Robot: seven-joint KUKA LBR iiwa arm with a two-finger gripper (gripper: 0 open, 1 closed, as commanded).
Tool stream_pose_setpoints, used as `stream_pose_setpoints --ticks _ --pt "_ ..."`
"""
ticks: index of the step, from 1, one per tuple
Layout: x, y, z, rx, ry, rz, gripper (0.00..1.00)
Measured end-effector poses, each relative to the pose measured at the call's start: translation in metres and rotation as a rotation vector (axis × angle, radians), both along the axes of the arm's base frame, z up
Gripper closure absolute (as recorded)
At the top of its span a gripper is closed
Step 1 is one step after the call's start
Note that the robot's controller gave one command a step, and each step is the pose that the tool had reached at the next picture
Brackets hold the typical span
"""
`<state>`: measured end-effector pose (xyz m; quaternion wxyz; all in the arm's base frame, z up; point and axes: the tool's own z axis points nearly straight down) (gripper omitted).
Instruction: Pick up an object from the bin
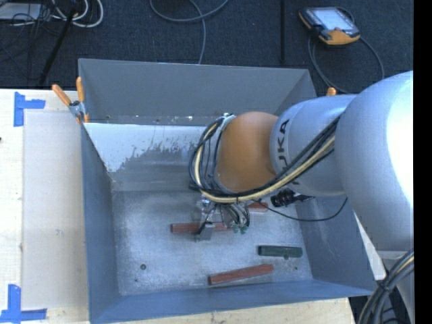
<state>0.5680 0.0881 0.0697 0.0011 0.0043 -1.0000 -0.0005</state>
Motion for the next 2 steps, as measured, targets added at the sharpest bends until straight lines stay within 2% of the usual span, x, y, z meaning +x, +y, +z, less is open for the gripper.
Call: stream_pose_setpoints --ticks 1,2 --pt "0.000 0.000 0.000 0.000 0.000 -0.001 1.00" --pt "-0.011 -0.014 0.131 -0.001 -0.003 -0.001 1.00"
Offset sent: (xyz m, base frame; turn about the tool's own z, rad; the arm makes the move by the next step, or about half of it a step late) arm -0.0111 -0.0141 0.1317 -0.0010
